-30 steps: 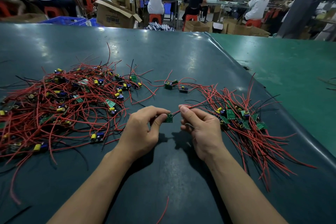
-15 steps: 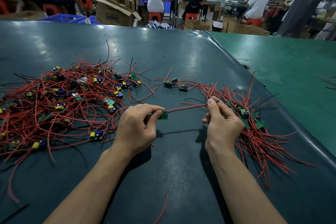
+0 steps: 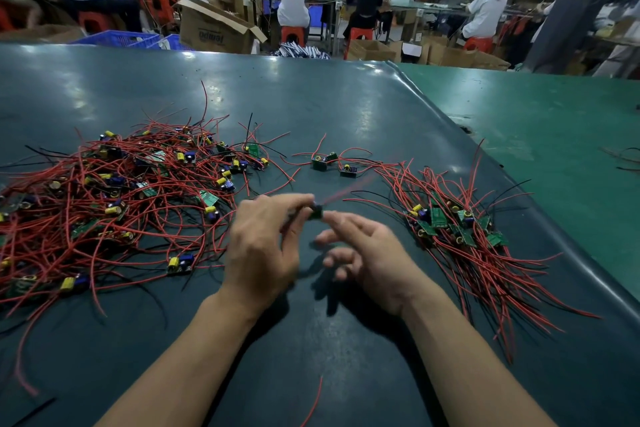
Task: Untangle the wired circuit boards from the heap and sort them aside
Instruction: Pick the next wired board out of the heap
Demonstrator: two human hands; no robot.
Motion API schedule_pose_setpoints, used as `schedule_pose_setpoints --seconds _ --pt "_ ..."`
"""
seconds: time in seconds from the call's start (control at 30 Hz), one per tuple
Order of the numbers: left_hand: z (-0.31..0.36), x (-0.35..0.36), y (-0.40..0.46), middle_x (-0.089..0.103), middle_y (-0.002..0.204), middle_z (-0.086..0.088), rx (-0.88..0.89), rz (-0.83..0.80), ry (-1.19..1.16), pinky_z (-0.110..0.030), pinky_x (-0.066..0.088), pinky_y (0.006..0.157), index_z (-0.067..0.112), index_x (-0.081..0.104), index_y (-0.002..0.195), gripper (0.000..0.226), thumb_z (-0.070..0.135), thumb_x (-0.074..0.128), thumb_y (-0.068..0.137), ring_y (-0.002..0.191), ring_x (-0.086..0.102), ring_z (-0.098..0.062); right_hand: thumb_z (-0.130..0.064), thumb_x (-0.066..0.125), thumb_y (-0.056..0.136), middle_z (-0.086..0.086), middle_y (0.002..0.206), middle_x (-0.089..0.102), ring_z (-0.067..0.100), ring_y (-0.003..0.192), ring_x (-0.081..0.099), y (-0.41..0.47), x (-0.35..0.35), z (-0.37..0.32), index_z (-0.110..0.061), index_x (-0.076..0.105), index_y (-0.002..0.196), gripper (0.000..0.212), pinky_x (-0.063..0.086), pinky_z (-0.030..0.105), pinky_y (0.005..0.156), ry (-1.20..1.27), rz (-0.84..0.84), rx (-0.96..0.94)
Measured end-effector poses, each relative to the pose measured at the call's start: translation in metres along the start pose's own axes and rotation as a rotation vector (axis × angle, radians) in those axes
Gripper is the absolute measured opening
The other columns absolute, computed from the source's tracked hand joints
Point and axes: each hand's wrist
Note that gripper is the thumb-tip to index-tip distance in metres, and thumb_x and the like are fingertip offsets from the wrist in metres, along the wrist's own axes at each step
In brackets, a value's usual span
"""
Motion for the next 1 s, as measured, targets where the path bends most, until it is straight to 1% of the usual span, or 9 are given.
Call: schedule_pose_setpoints --seconds 0.1,0.17,0.23,0.33,0.5,0.6,0.7,0.87,1.0 --pt "0.000 0.001 -0.002 0.070 0.108 -0.004 0.048 -0.172 -0.151 -0.042 0.053 0.081 0.004 0.071 0.105 0.022 0.014 0.056 0.094 0.096 0.066 -0.019 -0.023 0.068 0.077 0.008 0.075 0.068 0.015 0.051 0.059 -0.004 0.000 0.000 -0.010 0.070 0.089 0.018 0.045 0.020 0.038 -0.033 -0.097 -0.064" --pt "-0.003 0.000 0.001 0.068 0.115 -0.008 0.006 -0.174 -0.161 -0.043 0.054 0.085 0.001 0.071 0.107 0.022 0.015 0.060 0.093 0.105 0.066 -0.023 -0.021 0.066 0.081 0.010 0.073 0.069 0.014 0.049 0.058 -0.005 -0.001 -0.001 -0.006 0.070 0.086 0.016 0.045 0.020 0.038 -0.077 -0.070 -0.127" --pt "-0.007 -0.002 0.004 0.068 0.111 -0.008 0.016 -0.157 -0.074 -0.043 0.052 0.082 0.003 0.073 0.105 0.024 0.020 0.064 0.092 0.101 0.066 -0.024 -0.015 0.064 0.089 0.009 0.071 0.069 0.014 0.046 0.056 -0.006 0.001 -0.001 -0.005 0.071 0.086 0.013 0.044 0.020 0.038 -0.168 -0.003 -0.217" --pt "-0.018 -0.007 0.006 0.069 0.093 -0.004 0.000 -0.121 0.060 -0.043 0.044 0.074 0.009 0.075 0.090 0.018 0.024 0.066 0.090 0.084 0.064 -0.024 -0.011 0.061 0.094 0.005 0.069 0.069 0.012 0.046 0.055 -0.004 -0.002 -0.004 -0.008 0.070 0.080 0.017 0.045 0.022 0.038 -0.222 0.224 -0.433" --pt "-0.033 -0.013 0.005 0.065 0.086 -0.004 -0.311 0.005 0.222 -0.039 0.036 0.075 0.009 0.069 0.084 0.012 0.017 0.065 0.092 0.082 0.057 -0.029 -0.014 0.060 0.096 0.001 0.071 0.072 0.010 0.048 0.058 -0.003 -0.019 -0.018 -0.010 0.069 0.079 0.020 0.047 0.022 0.038 -0.085 0.643 -0.706" --pt "-0.033 -0.009 0.003 0.064 0.085 -0.005 -0.346 -0.029 0.223 -0.045 0.044 0.075 0.009 0.068 0.084 0.013 0.018 0.064 0.092 0.083 0.058 -0.031 -0.015 0.060 0.097 0.011 0.091 0.073 0.016 0.061 0.071 0.001 -0.025 -0.020 -0.008 0.063 0.083 0.016 0.051 0.021 0.045 0.238 0.737 -0.551" --pt "-0.029 -0.006 0.002 0.063 0.086 -0.005 -0.354 -0.070 0.211 -0.046 0.045 0.077 0.009 0.068 0.083 0.014 0.020 0.064 0.091 0.085 0.058 -0.030 -0.018 0.058 0.098 0.023 0.086 0.069 0.018 0.057 0.071 0.004 -0.028 -0.018 0.001 0.055 0.082 0.025 0.052 0.017 0.047 0.491 0.703 -0.281" --pt "-0.028 -0.005 0.002 0.062 0.086 -0.004 -0.397 -0.114 0.212 -0.046 0.046 0.079 0.009 0.070 0.083 0.011 0.018 0.070 0.089 0.085 0.056 -0.029 -0.015 0.057 0.098 0.016 0.082 0.067 0.018 0.058 0.070 0.005 -0.027 -0.016 0.000 0.060 0.082 0.022 0.053 0.021 0.047 0.383 0.699 -0.245" --pt "-0.026 -0.005 0.001 0.063 0.086 -0.003 -0.395 -0.135 0.226 -0.045 0.044 0.082 0.010 0.071 0.083 0.010 0.019 0.071 0.088 0.087 0.056 -0.028 -0.021 0.059 0.097 0.005 0.072 0.070 0.014 0.062 0.064 0.005 -0.020 -0.011 -0.007 0.069 0.071 0.031 0.050 0.023 0.045 0.115 0.550 -0.211"
Point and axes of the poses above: each hand's wrist, its own y-axis towards the middle knuckle, its own x-axis out of the palm, z = x × y
